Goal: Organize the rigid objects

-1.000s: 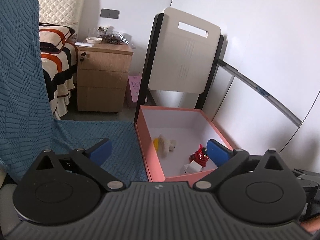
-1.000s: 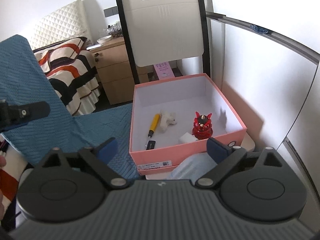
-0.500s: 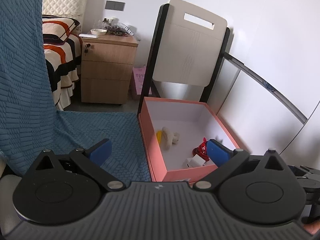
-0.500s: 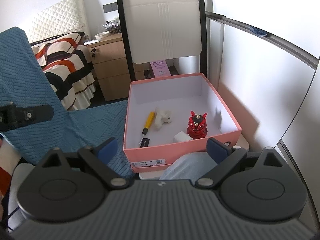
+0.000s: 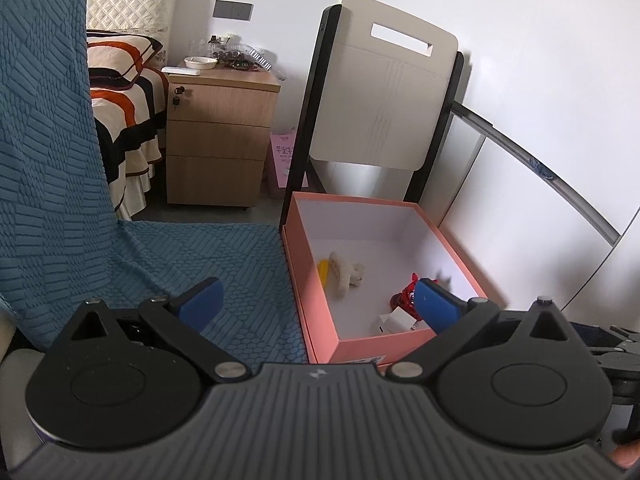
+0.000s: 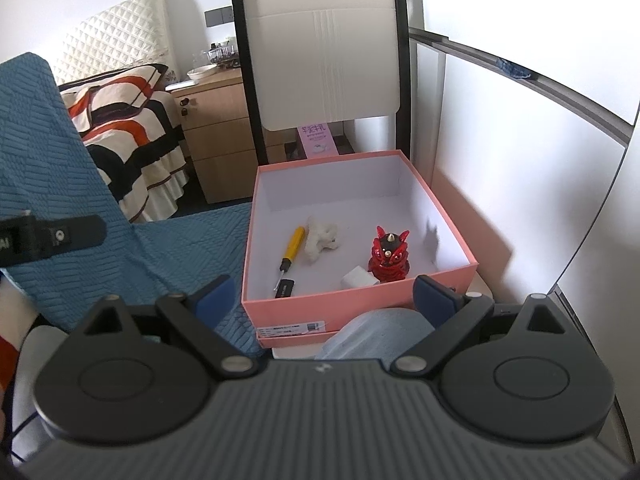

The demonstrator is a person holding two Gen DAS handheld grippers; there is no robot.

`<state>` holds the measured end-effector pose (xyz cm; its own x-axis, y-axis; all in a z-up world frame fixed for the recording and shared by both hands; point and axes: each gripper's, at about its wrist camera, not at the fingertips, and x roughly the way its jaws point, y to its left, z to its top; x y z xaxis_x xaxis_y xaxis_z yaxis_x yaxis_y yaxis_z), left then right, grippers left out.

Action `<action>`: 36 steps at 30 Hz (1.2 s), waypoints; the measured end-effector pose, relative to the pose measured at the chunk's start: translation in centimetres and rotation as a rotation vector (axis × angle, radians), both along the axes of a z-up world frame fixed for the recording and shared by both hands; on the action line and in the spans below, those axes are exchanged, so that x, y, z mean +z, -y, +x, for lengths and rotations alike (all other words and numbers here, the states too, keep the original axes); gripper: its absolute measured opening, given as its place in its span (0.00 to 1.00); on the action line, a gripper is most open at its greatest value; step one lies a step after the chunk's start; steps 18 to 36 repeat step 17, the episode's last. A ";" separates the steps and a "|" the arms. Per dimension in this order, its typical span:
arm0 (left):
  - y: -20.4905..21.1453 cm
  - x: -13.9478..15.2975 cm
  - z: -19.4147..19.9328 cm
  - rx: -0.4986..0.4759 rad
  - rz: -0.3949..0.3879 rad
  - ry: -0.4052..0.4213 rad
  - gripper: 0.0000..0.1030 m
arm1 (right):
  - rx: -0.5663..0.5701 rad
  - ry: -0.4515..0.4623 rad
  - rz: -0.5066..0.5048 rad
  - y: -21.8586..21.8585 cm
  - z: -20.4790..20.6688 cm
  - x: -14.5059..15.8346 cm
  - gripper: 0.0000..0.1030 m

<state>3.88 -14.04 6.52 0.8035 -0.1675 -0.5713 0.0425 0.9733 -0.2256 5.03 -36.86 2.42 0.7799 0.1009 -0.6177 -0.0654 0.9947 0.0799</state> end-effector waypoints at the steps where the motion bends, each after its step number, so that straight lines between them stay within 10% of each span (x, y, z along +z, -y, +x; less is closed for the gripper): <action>1: 0.0 0.0 0.0 -0.001 0.000 -0.001 1.00 | 0.001 0.001 0.000 0.0 0.0 0.0 0.94; 36: -0.5 -0.7 0.1 0.006 -0.014 -0.006 1.00 | 0.009 0.003 0.005 -0.3 -0.2 0.0 0.94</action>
